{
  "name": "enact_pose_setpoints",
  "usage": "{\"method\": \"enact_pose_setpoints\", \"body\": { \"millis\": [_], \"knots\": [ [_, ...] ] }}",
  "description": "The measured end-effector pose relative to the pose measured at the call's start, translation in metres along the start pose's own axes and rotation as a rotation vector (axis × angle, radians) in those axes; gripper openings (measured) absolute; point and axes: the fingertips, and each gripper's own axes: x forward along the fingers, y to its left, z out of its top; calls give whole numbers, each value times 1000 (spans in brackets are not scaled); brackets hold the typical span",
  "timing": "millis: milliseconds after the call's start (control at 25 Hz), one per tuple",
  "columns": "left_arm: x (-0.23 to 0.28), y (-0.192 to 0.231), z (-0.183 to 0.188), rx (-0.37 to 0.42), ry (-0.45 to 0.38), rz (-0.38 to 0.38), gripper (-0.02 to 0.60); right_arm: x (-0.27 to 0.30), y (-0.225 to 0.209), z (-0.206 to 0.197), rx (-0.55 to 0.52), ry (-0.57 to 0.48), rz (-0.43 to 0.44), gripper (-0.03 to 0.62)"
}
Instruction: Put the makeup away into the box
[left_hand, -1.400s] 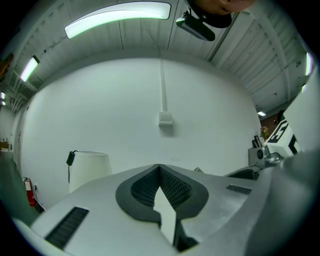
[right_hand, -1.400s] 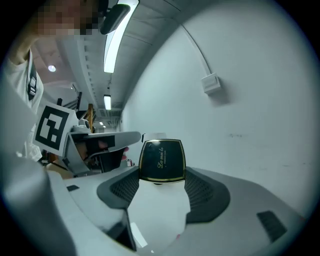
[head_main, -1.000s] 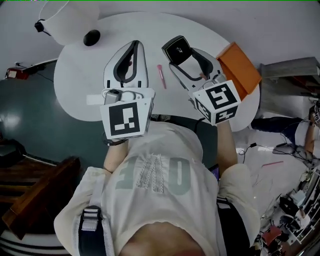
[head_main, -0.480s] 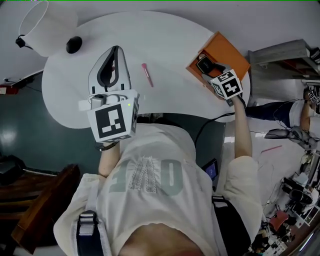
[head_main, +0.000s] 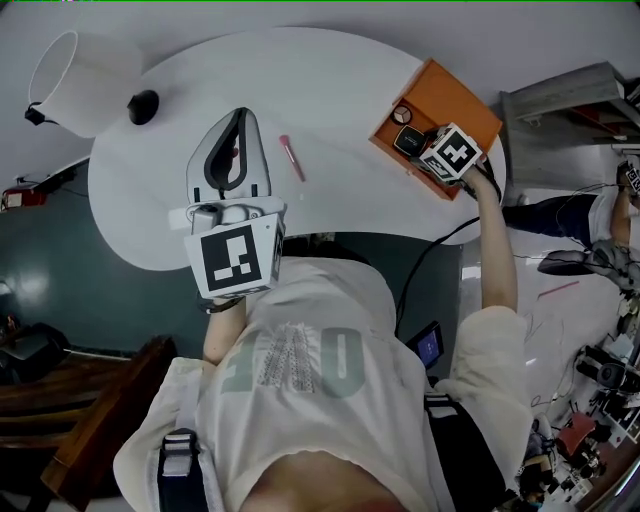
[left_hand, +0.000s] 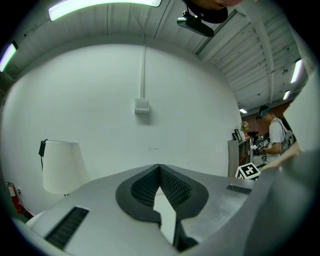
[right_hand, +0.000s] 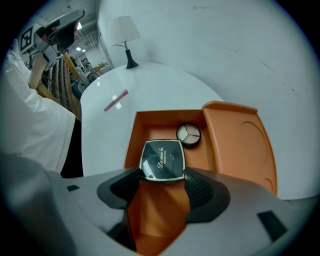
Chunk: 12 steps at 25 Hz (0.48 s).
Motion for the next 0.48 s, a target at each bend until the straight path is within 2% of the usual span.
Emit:
{"method": "enact_pose_setpoints", "body": {
  "millis": [160,480],
  "knots": [
    [5,-2,-2,3,8,-1,6,13,2,3,-18,34,41,295],
    [12,1,-9,-10,23,9,6,28,-2,35,9,-14,37,295]
  ]
}}
